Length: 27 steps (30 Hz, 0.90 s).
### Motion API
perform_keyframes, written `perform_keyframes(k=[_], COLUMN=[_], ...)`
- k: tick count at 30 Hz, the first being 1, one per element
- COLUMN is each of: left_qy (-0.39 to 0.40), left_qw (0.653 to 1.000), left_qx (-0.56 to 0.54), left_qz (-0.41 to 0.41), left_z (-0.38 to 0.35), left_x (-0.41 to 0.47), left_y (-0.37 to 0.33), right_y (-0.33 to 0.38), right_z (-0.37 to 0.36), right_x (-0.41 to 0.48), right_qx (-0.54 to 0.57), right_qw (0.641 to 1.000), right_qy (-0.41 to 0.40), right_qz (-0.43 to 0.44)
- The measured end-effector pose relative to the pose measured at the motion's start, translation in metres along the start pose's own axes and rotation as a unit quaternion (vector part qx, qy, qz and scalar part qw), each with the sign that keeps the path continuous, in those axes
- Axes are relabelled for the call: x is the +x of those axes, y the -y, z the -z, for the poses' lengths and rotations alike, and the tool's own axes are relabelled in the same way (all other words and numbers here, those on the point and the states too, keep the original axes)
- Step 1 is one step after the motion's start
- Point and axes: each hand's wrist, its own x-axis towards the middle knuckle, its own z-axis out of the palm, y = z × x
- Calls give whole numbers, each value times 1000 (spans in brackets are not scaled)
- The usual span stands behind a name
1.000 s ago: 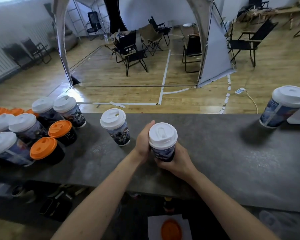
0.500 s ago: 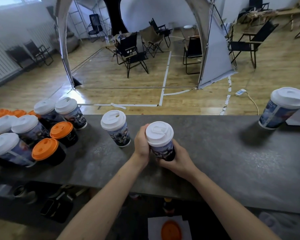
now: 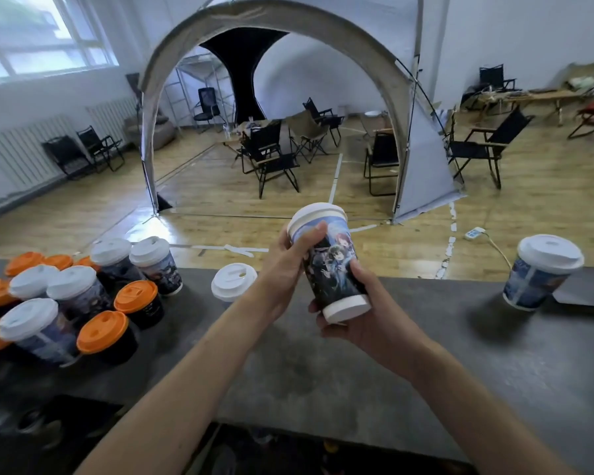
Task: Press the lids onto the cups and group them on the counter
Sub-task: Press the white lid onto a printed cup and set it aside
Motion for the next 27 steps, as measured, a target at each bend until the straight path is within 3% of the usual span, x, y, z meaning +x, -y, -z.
perform_keyframes(k=[3, 5, 6, 7, 10, 11, 12, 13, 14, 15, 17, 18, 20, 23, 27], left_qy=[21, 69, 82, 82, 47, 42, 44, 50, 63, 79, 107, 110, 99, 77, 88], left_qw=[1000, 997, 996, 995, 996, 996, 996, 995, 994, 992, 987, 987, 990, 993, 991], left_qx=[-10, -25, -36, -47, -70, -74, -80, -87, -92, -100, -115, -116, -100, -89, -103], left_qz=[-21, -17, -11, -8, -16, -20, -19, -13, -5, 5, 17, 10, -10, -22, -5], left_z=[-2, -1, -2, -4, -14, -17, -19, -20, -21, -21, -21, -20, -21, -24, -28], left_x=[-1, -2, -3, -3, -3, -3, -3, -4, -5, -6, -7, -6, -5, -4, -3], left_y=[-14, -23, -27, -32, -41, -41, -42, -43, -44, -45, -49, -51, -54, -59, -65], right_y=[13, 19, 21, 24, 33, 36, 38, 39, 41, 46, 57, 61, 66, 64, 67], right_z=[-15, -20, -21, -23, -31, -35, -38, -40, -40, -41, -44, -46, -45, -45, -54], right_x=[-9, -12, -13, -14, -19, -20, -22, -23, -23, -23, -20, -20, -21, -22, -19], right_qx=[13, -100, -214, -347, -650, -691, -707, -705, -676, -610, -378, -272, -173, -159, -49], right_qw=[1000, 994, 971, 919, 676, 623, 599, 602, 645, 723, 900, 950, 982, 986, 998], right_qy=[18, -26, -78, -140, -270, -293, -304, -299, -282, -259, -186, -140, -74, -29, 25], right_qz=[-21, 28, 74, 127, 220, 220, 223, 224, 219, 195, 107, 62, 27, 44, 33])
